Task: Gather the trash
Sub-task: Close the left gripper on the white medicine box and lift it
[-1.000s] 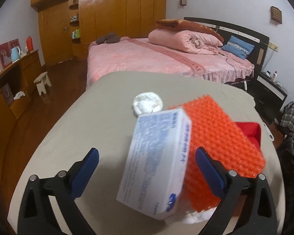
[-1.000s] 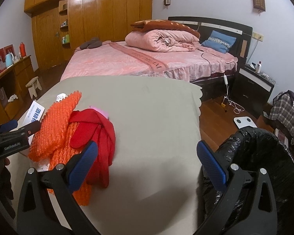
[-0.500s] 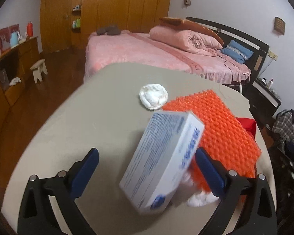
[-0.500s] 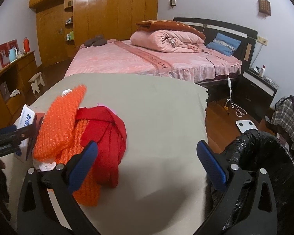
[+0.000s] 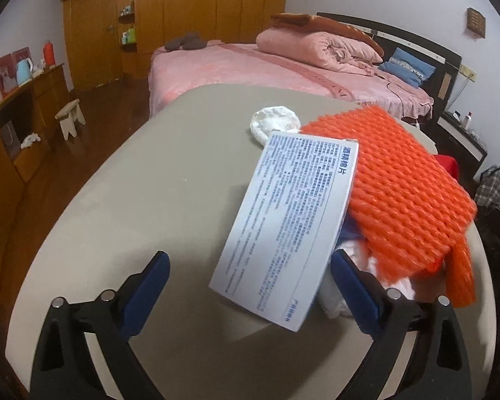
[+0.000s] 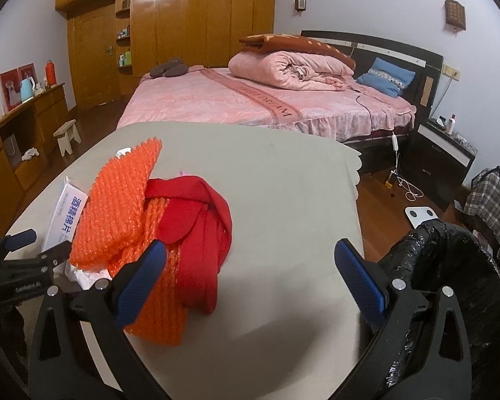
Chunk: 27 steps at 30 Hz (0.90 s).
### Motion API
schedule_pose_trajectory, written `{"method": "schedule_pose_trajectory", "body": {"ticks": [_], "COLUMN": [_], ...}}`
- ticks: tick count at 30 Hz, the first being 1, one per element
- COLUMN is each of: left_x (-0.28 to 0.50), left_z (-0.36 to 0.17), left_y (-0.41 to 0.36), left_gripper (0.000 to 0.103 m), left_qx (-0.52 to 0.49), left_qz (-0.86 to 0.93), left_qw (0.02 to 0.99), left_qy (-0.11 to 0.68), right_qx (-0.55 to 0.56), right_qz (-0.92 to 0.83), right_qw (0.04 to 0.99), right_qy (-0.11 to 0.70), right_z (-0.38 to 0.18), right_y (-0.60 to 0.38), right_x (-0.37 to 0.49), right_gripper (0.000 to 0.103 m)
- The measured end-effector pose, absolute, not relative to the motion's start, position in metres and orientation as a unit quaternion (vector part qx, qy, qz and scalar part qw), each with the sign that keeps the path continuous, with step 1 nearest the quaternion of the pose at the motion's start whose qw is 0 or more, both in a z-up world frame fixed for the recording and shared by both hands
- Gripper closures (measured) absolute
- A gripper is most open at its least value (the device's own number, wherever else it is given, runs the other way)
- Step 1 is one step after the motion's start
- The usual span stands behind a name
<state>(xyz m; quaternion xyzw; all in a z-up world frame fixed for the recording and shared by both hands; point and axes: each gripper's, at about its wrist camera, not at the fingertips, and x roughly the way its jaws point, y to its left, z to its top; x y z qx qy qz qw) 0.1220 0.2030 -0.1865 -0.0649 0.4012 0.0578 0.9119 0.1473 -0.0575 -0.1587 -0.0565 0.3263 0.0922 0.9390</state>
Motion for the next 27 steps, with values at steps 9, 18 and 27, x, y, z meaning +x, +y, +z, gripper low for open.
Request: {"method": "schedule_pose_trajectory", "body": {"ticks": [9,18,27], "left_x": [0.123,0.101,0.108], "left_z": [-0.196,-0.171,-0.176], "left_y": [0.208,0.211,0.212], "left_gripper": [0.037,0.042,0.022], "left_qx": [-0.121,-0.111,-0.102], "left_qz": [0.014,0.049,0.042], "left_qw": [0.905,0.924,0.916], "left_qy": [0.407,0.363,0.385], "right_qx": [-0.056,-0.050,-0.053], "right_qz": [0.100,0.103,0.103], "right_qw": [0.937,0.939,0.935], "right_qy": [0.329,0.325,0.335], "right_z": [-0.158,-0.154,-0.161], "right_y": [-0.051,-0.049,-0.046], "right_x": [0.140,0.135,0.134], "right_gripper": [0.005,0.005,0.005]}}
